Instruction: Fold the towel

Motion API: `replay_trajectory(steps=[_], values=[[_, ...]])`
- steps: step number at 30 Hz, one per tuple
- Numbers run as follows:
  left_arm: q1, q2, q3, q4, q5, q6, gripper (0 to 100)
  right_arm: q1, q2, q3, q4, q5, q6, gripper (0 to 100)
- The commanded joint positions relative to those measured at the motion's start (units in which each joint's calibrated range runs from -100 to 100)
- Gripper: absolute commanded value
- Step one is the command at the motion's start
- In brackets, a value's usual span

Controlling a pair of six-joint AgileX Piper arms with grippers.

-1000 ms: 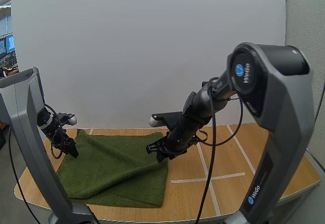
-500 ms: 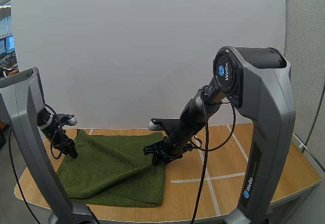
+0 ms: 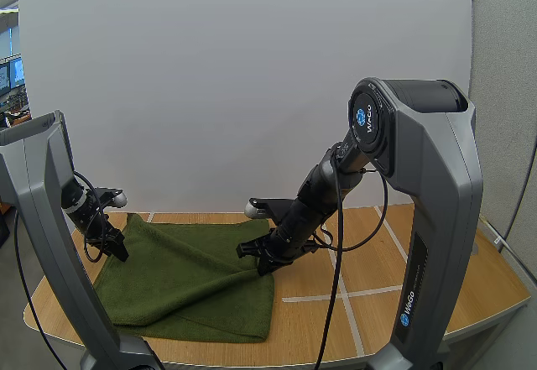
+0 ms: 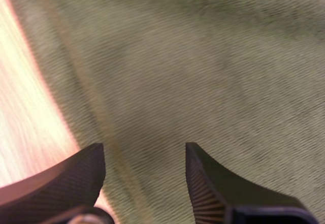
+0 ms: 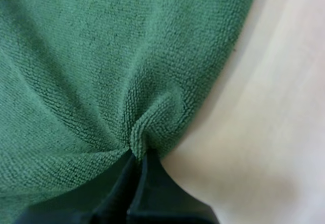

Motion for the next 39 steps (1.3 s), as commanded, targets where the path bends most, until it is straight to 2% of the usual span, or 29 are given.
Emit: replay_trajectory(steps=[1,12,17,30,32,36,39], values=[[0.02,-0.7,0.1,0.0,-0.2,-0.2,77,-5.7,-5.2,0.6,-3.6,10.0,-0.7,0],[0.02,-0.7,0.1,-1.1,2.2,-0.2,77,-14.1,-10.5,0.6,-15.7,15.9,-0.7,0],[0.02,-0.7,0.1,-3.1,4.5,-0.2,77,-17.0,-10.5,0.6,-16.4,15.7,-2.5,0],[0.02,-0.7,0.1,-8.3,7.9,-0.2,77,-17.6,-10.5,0.6,-19.8,13.0,-3.1,0],[0.02,-0.7,0.1,-8.8,7.9,-0.2,77,-17.6,-10.5,0.6,-19.8,13.0,-3.0,21],[0.02,-0.7,0.1,-9.5,7.9,-0.1,77,-17.6,-10.6,0.6,-19.8,13.2,-2.9,98],[0.02,-0.7,0.1,-11.3,7.9,0.3,77,-17.6,-10.9,0.6,-19.8,13.5,-2.9,100]])
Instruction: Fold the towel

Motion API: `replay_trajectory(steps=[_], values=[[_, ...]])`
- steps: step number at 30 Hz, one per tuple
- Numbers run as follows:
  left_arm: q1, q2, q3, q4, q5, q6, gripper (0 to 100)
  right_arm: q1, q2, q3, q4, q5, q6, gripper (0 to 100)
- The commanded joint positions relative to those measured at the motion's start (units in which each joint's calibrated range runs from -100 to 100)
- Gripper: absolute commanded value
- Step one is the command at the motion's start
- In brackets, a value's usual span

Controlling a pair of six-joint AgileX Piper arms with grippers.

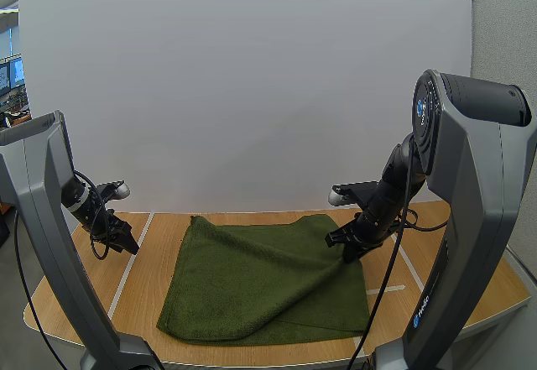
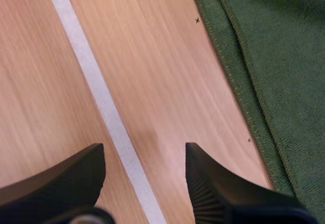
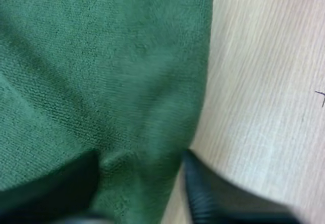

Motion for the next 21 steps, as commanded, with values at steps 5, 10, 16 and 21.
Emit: replay_trajectory(steps=[5,10,16,21], values=[[-0.14,-0.7,0.1,-5.4,1.7,1.1,77,-0.3,-4.8,0.4,1.0,4.3,-0.3,100],[-0.14,-0.7,0.1,-8.2,1.7,2.0,77,-0.3,-10.8,0.4,4.5,12.3,-2.1,100],[-0.74,-1.6,0.1,-8.9,1.7,2.3,61,-0.3,-14.2,0.4,5.5,20.7,-3.0,91],[-2.52,-5.0,0.1,-8.9,1.7,2.2,20,-0.3,-14.9,0.4,6.3,22.1,-3.6,17]])
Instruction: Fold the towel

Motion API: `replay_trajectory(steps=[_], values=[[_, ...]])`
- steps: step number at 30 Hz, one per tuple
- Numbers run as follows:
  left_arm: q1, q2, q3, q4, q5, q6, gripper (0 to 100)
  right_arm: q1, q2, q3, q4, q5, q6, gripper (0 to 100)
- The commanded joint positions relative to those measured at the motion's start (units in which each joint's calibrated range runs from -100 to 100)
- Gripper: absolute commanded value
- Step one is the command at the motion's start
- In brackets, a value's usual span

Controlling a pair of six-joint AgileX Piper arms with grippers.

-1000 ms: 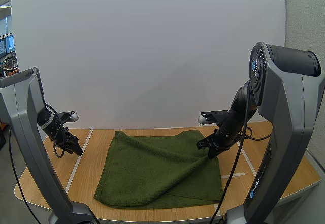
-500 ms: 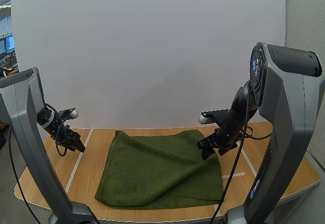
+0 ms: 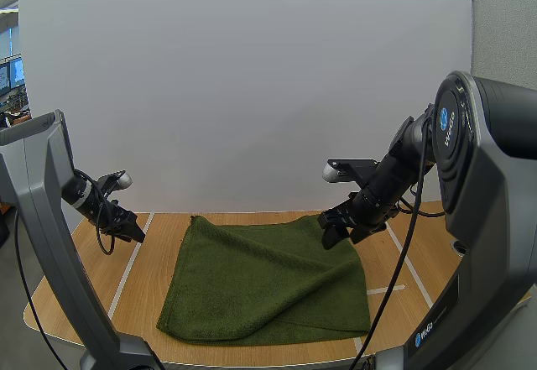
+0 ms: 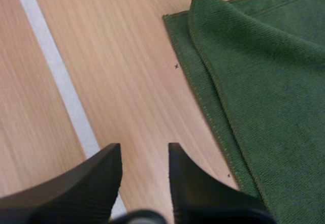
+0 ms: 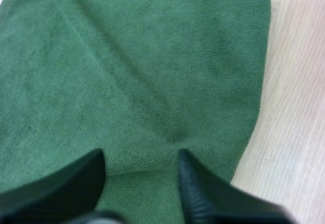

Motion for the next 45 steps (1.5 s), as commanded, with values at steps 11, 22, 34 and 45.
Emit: replay_trajectory(steps=[11,22,34,45], values=[[-8.80,-12.5,0.1,-2.8,1.2,-4.7,0,-0.2,-1.7,0.4,2.8,4.4,-2.4,0],[-21.00,-12.8,0.1,2.0,-11.8,-15.0,0,-0.2,-1.7,0.4,2.9,5.7,-2.7,0],[-30.01,-16.7,3.6,23.1,-23.8,-27.9,0,-0.2,-1.7,0.4,-4.2,7.9,-3.4,0],[-29.09,-32.3,22.7,23.8,-45.8,-27.5,0,-0.2,-3.0,1.3,-1.7,16.6,-14.5,0]])
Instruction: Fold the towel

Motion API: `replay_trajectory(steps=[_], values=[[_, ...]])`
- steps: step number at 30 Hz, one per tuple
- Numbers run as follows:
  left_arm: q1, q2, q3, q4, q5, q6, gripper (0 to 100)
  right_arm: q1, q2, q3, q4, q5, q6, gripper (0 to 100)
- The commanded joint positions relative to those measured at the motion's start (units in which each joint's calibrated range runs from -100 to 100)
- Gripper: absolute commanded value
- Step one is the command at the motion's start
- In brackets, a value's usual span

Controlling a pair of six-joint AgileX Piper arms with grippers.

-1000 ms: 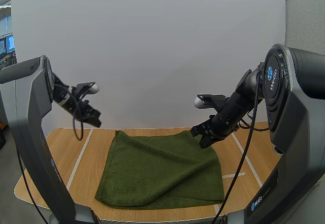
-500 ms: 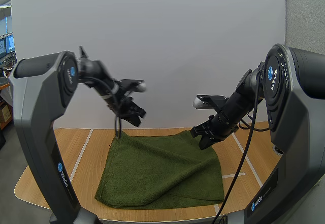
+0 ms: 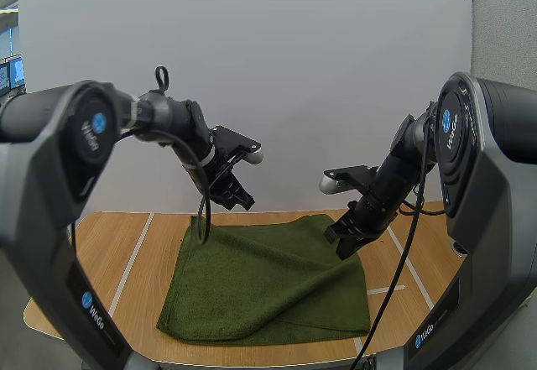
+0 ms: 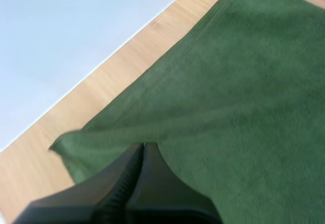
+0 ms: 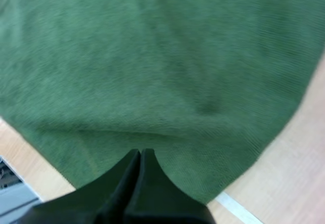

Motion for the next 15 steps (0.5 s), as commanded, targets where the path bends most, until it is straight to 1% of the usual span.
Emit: replay_trajectory(steps=[1,5,8,10,11,15], values=[[1.19,-9.2,10.0,0.7,-8.3,-0.3,0,-0.2,-2.8,1.7,3.1,6.5,-9.9,0],[2.85,-11.2,13.7,0.8,-10.6,0.8,0,-0.1,-5.7,4.7,4.0,6.5,-14.1,0],[3.95,-11.6,17.0,0.0,-13.9,2.5,0,1.0,-7.9,7.9,4.0,6.5,-17.2,0],[4.36,-11.6,18.3,-0.9,-15.6,4.0,0,1.8,-8.7,9.5,3.8,6.5,-18.3,0],[4.68,-11.6,19.9,-1.9,-18.1,5.1,0,2.8,-9.3,10.7,3.5,6.5,-18.5,0],[5.04,-11.5,23.2,-3.2,-24.8,6.5,0,5.6,-9.7,13.2,2.2,6.5,-18.4,0]])
